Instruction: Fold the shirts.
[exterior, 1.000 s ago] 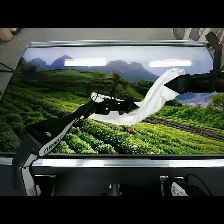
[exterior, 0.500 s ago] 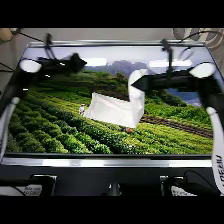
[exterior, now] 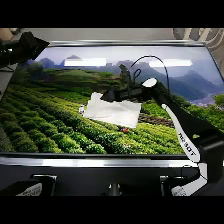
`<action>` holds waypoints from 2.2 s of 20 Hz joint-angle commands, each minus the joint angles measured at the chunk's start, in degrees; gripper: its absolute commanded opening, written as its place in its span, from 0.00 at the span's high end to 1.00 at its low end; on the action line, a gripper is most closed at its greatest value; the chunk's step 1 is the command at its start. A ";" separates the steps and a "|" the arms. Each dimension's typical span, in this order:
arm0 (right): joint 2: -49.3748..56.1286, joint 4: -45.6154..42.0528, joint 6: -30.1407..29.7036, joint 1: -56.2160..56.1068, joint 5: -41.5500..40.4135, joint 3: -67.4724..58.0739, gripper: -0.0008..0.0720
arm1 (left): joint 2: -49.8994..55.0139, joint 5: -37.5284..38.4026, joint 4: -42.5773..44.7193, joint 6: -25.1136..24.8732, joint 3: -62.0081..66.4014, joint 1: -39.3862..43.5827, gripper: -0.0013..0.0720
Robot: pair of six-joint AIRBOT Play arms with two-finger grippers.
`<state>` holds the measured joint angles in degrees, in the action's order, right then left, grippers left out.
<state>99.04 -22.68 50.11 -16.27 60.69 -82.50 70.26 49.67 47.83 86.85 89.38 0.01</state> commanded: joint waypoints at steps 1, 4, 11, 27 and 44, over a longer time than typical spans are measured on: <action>-4.70 -15.54 3.54 8.09 8.55 -0.28 0.12 | -0.72 1.16 0.92 -1.99 -0.24 -0.04 0.95; -8.66 -38.14 11.93 18.62 17.11 0.42 0.12 | -0.66 1.40 0.94 -2.03 -0.24 -0.04 0.94; -6.78 -21.70 13.18 17.68 2.05 19.41 0.13 | -0.66 1.36 0.83 -1.86 -0.24 1.62 0.94; -2.16 -8.13 0.66 36.98 5.01 2.58 0.96 | -0.66 -2.45 -3.91 -1.77 -0.24 2.49 0.94; -9.94 -47.71 7.32 84.70 24.79 7.30 0.96 | -0.63 -2.73 -3.65 -2.01 -0.24 5.07 0.94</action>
<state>91.29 -60.95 55.68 66.37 84.58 -79.02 69.65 47.00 44.12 84.90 89.17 4.99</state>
